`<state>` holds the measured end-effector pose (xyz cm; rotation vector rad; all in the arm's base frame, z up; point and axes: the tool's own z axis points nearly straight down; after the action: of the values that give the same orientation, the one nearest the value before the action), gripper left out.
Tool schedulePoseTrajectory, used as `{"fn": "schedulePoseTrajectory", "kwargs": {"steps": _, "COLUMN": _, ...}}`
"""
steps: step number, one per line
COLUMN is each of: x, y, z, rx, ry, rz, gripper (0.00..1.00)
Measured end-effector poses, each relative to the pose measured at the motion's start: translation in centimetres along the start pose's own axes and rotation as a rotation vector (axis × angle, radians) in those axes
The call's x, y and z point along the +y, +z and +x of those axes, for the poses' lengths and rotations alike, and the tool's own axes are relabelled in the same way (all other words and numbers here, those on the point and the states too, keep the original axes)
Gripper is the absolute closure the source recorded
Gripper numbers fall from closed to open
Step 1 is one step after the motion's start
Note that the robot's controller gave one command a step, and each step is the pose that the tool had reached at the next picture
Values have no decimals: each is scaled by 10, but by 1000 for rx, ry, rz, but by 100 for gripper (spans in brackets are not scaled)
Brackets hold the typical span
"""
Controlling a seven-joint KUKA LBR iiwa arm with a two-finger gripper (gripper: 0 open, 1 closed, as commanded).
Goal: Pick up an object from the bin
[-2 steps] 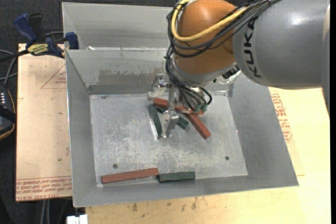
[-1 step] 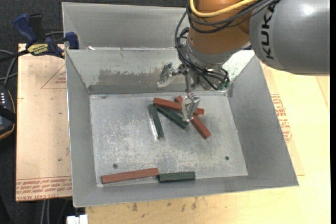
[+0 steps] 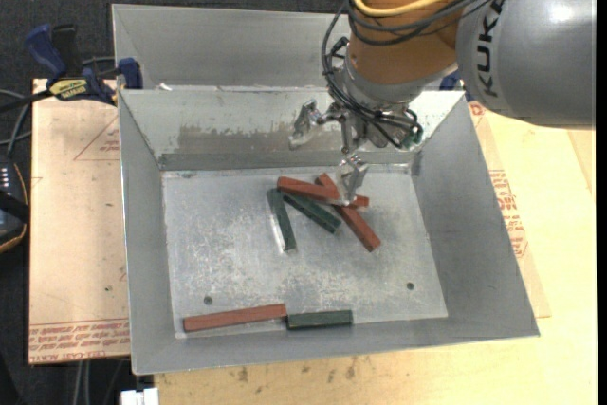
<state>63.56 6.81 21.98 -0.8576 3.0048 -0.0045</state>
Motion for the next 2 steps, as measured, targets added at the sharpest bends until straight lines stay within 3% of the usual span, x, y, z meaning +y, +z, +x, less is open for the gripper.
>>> {"fn": "schedulePoseTrajectory", "kwargs": {"steps": 1, "x": 3, "y": 73, "z": 11, "rx": 9, "ry": -70, "rz": -7, "gripper": 0}}
{"fn": "schedulePoseTrajectory", "kwargs": {"steps": 2, "x": -26, "y": 134, "z": -15, "rx": -9, "ry": -45, "rz": 1, "gripper": 100}}
